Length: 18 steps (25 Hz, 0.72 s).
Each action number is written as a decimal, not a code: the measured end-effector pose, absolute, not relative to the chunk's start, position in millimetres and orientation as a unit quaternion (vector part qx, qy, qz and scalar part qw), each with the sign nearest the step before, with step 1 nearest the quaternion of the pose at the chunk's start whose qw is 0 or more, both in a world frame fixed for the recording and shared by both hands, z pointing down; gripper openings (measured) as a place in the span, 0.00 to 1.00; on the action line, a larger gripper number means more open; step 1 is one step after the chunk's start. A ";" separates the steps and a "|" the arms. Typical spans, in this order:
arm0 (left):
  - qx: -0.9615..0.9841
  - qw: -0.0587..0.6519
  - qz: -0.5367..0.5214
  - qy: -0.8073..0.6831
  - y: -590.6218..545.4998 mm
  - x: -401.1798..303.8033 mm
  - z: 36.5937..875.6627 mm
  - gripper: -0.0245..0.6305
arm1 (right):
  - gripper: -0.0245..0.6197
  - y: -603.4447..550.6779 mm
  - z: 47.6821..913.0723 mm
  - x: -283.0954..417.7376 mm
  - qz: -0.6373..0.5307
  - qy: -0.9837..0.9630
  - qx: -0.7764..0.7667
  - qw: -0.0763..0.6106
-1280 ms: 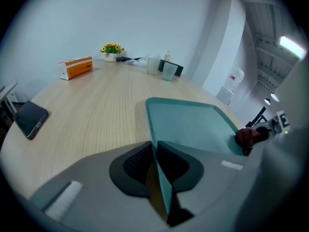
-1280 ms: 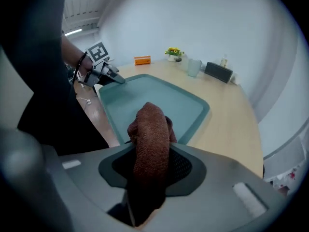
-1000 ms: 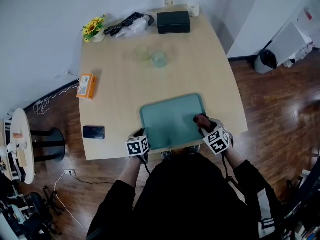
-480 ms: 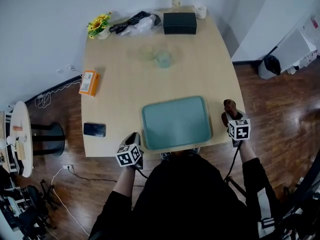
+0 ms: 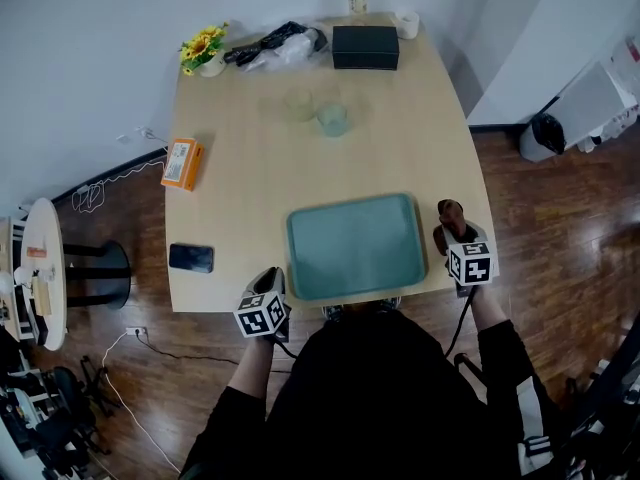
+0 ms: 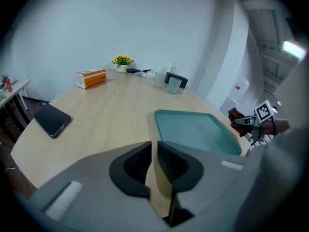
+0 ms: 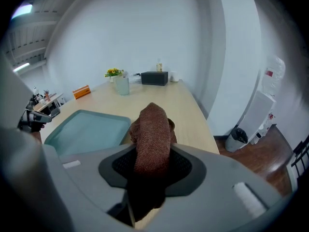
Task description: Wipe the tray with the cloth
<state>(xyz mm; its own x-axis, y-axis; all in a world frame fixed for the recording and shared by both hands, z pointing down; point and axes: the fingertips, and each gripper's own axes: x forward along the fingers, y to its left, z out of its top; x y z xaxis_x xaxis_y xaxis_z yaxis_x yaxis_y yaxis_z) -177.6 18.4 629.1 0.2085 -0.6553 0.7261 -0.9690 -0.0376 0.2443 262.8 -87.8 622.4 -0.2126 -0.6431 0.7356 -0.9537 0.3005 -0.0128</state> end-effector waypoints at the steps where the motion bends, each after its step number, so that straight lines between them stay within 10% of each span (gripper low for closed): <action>1: 0.693 0.351 0.207 -0.595 15.3 -176.3 615.9 0.07 | 0.25 -88.9 609.2 258.2 0.230 -0.750 0.538 0.308; 11: 0.833 -0.041 0.011 -0.552 -18.7 -109.3 280.7 0.06 | 0.25 -60.6 312.1 146.6 -0.019 -0.892 0.450 0.033; 18: 0.832 -0.016 0.017 -0.555 -19.6 -106.0 298.2 0.06 | 0.25 -84.3 365.0 173.2 -0.001 -0.870 0.488 0.072</action>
<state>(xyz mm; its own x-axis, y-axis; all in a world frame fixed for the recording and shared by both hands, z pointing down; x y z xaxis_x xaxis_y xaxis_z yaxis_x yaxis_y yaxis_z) -106.0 -19.6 298.2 0.3833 -0.9236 0.0113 -0.9225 -0.3834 -0.0451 173.2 -84.3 365.0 -0.5140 -0.8488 0.1239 -0.8484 0.5243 0.0726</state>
